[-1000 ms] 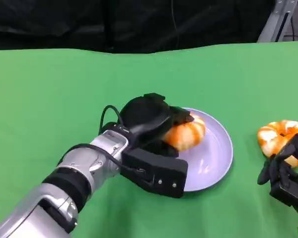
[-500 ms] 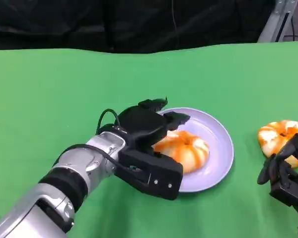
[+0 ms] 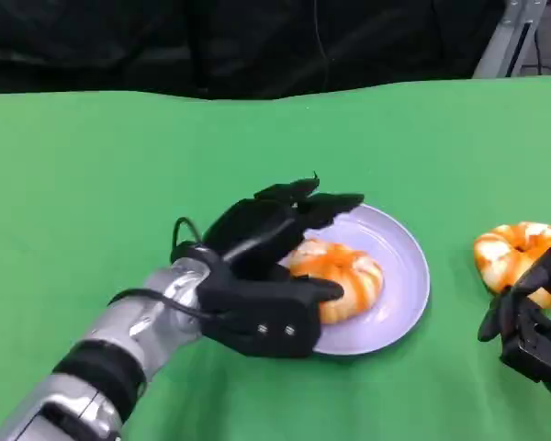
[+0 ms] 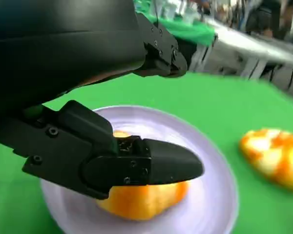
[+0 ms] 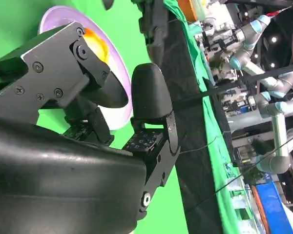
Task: Grasp the bread from the table and place it into the plate.
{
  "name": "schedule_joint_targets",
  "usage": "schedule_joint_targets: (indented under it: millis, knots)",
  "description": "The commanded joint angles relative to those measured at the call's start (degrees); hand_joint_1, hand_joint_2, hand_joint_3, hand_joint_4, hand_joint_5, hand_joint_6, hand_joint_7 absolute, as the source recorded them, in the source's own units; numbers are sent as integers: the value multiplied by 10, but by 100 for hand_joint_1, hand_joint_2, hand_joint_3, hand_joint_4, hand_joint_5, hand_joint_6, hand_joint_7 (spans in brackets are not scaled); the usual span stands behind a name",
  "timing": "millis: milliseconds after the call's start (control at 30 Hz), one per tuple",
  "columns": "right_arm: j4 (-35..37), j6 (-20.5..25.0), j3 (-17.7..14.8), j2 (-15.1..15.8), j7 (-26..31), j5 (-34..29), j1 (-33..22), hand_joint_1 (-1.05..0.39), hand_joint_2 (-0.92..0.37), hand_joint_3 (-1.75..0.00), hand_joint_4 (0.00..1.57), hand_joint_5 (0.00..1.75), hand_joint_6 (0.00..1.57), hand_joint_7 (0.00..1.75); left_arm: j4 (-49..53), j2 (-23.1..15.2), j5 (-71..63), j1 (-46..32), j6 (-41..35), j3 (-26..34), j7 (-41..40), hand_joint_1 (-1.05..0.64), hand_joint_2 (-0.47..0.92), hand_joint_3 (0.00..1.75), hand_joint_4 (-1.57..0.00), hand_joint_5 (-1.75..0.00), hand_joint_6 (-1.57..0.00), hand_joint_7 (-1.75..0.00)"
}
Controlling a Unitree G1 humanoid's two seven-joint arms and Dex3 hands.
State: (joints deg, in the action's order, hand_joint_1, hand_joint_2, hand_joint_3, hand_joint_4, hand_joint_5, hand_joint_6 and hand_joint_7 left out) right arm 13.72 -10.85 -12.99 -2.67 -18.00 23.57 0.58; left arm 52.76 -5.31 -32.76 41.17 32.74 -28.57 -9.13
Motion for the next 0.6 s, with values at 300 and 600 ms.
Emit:
schedule_joint_targets:
  millis: [300, 600]
  knots:
    - [-14, 8, -5, 5, 2, 5, -7, -7, -44, -139, 90, 175, 76, 165, -144, -1, 291, -146, 36, 142, 187, -11, 92, 47, -67, -23, -61, -8]
    - [-28, 13, -4, 5, -6, 10, -17, -7, -44, -138, 89, 175, 75, 165, -344, -5, 522, -276, -181, 226, 366, -15, 76, 93, -27, -160, -66, -33]
